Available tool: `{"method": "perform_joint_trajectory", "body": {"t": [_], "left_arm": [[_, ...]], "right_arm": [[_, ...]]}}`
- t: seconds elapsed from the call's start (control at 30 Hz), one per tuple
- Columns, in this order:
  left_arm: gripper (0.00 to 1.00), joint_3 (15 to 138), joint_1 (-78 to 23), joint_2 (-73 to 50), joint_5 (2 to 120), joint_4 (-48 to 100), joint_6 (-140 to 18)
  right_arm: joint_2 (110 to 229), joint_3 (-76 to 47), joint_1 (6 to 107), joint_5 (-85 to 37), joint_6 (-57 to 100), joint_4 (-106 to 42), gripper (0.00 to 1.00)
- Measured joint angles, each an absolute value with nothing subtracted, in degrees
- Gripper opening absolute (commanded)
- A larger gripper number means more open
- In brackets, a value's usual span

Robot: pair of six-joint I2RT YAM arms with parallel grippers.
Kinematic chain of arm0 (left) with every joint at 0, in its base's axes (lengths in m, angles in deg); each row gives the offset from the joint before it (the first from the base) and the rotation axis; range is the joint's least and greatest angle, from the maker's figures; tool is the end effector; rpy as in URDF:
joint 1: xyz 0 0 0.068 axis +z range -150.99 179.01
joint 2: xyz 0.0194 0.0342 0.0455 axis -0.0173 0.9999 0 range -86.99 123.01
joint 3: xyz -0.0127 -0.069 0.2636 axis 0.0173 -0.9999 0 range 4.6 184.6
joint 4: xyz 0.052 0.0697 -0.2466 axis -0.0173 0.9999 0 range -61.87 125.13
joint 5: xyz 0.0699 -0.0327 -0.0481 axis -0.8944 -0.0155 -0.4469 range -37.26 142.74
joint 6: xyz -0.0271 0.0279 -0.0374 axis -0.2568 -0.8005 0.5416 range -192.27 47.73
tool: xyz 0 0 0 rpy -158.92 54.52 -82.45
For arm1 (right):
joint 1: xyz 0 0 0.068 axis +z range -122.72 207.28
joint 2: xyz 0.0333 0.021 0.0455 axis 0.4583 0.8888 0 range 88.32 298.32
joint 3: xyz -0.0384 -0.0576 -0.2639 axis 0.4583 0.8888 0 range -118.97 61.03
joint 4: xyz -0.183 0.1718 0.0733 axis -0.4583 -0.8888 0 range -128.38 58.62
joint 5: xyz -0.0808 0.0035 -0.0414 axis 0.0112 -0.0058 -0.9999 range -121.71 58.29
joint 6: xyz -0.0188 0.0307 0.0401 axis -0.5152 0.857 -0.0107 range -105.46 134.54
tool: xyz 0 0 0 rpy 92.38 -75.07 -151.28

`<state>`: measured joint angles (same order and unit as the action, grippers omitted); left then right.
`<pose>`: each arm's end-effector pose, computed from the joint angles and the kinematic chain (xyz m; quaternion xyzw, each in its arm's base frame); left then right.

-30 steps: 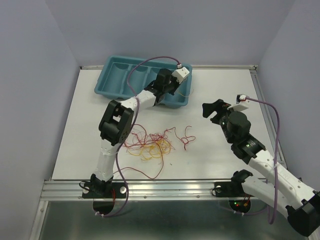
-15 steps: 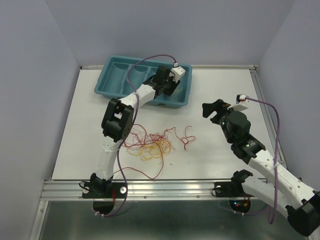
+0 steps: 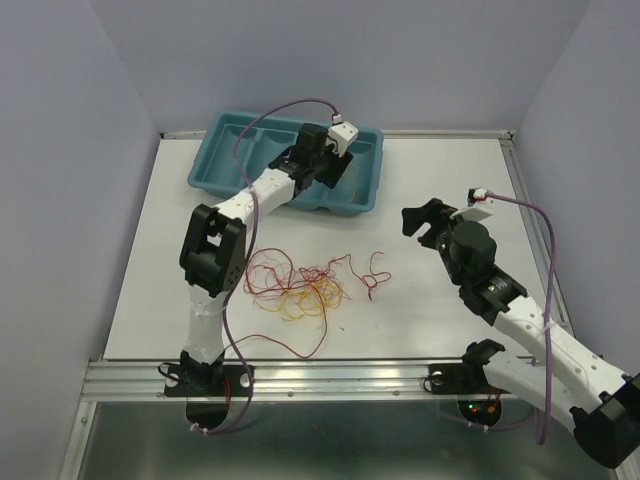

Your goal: Untangle the cables

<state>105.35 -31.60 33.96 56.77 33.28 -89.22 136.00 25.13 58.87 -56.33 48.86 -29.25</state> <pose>0.4337 -0.2595 0.2647 0.3577 0.7652 -0.0930 0.5272 0.1773 0.0917 0.2996 0.1553 0.7431 0.2061 0.6174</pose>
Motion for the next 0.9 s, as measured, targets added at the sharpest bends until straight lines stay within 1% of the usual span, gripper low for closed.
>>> {"method": "perform_joint_trajectory", "body": {"t": [0.07, 0.2, 0.3, 0.37, 0.4, 0.43, 0.47, 0.53, 0.6, 0.67, 0.77, 0.83, 0.9], "left_arm": [[0.7, 102.27, -31.32, 29.8, 57.1, 32.36, -89.08], [0.7, 98.66, -30.9, 23.07, 60.66, 31.14, -89.39], [0.72, 94.01, -30.92, 17.87, 65.08, 31.12, -90.9], [0.73, 88.46, -30.99, 13.87, 67.53, 30.59, -92.01], [0.73, 84.94, -31.01, 11.47, 68.18, 30.4, -92.63], [0.73, 82.42, -31.03, 9.76, 68.34, 30.57, -92.84], [0.73, 79.71, -31.1, 8.01, 68.36, 30.26, -93.02], [0.73, 74.38, -31.27, 4.28, 67.88, 30.0, -93.15], [0.74, 69.99, -31.25, 0.34, 67.31, 30.13, -93.13], [0.76, 67.47, -31.25, -2.87, 66.76, 29.37, -92.91], [0.8, 61.4, -31.16, -10.78, 65.17, 24.58, -92.76], [0.84, 57.46, -30.88, -15.55, 64.05, 20.63, -92.39], [0.84, 53.81, -30.71, -19.0, 62.92, 16.21, -91.79]], "right_arm": [[136.04, 25.13, 58.87, -56.33, 48.86, -29.22, 0.89], [137.31, 25.1, 58.87, -55.83, 48.62, -29.05, 0.89], [142.09, 24.62, 58.87, -53.55, 48.36, -29.12, 0.89], [146.93, 22.81, 58.85, -50.49, 47.75, -30.47, 0.86], [150.14, 21.17, 58.87, -47.87, 47.07, -32.07, 0.88], [152.85, 19.23, 58.87, -46.43, 46.74, -33.36, 0.97], [155.84, 16.73, 58.85, -43.5, 45.63, -35.28, 1.0], [161.31, 12.34, 59.42, -39.48, 43.4, -37.64, 1.0], [166.47, 7.62, 62.37, -37.93, 40.38, -41.2, 1.0], [168.78, 5.11, 65.19, -37.88, 38.5, -43.58, 1.0], [172.69, 1.74, 70.7, -37.84, 35.4, -48.13, 1.0], [175.23, -0.01, 72.42, -38.21, 33.8, -51.34, 1.0], [177.2, -0.95, 73.23, -39.96, 32.73, -54.32, 1.0]]}}
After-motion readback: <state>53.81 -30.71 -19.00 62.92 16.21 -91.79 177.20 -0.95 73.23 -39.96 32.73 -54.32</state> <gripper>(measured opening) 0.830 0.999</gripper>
